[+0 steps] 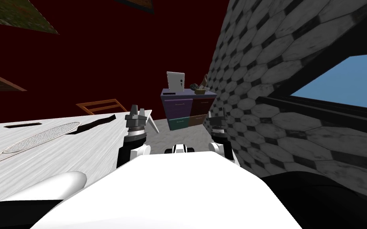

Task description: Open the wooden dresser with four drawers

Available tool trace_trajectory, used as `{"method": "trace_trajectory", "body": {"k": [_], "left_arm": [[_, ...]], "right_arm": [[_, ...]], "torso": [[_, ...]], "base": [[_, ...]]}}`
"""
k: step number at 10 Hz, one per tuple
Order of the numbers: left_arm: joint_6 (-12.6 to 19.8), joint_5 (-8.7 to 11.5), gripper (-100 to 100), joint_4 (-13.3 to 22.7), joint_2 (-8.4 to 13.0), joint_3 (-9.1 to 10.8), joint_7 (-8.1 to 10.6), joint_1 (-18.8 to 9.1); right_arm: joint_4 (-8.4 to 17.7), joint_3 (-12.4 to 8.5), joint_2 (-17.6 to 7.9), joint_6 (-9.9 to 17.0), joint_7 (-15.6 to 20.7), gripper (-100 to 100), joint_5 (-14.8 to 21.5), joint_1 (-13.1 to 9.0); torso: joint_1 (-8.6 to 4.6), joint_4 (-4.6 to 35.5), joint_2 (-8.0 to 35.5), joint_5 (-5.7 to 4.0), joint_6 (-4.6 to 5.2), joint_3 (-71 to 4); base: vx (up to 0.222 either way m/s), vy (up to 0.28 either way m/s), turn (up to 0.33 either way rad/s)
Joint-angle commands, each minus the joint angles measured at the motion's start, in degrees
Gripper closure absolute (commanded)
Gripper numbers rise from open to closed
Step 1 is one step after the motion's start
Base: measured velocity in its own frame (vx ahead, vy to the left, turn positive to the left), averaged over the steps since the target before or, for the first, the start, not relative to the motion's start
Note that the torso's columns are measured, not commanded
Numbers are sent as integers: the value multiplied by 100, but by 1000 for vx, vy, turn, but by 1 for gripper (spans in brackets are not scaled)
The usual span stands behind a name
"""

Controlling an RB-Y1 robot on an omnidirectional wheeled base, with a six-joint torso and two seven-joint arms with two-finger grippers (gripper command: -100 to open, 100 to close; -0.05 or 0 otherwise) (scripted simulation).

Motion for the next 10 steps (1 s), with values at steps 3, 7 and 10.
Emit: {"method": "trace_trajectory", "body": {"k": [3,7,10], "left_arm": [[0,0,0,0,0,0,0,0],[0,0,0,0,0,0,0,0],[0,0,0,0,0,0,0,0]], "right_arm": [[163,63,-88,-86,-775,-100,-268,-50],[336,125,-154,-166,-1392,-100,-541,-108],[430,158,-182,-208,-1874,-100,-684,-139]], "torso": [[5,0,-3,1,-3,-1],[-1,2,8,-1,1,5],[1,-2,-8,0,-2,-4]], "base": [[47,13,93],[38,5,85],[49,5,87]]}}
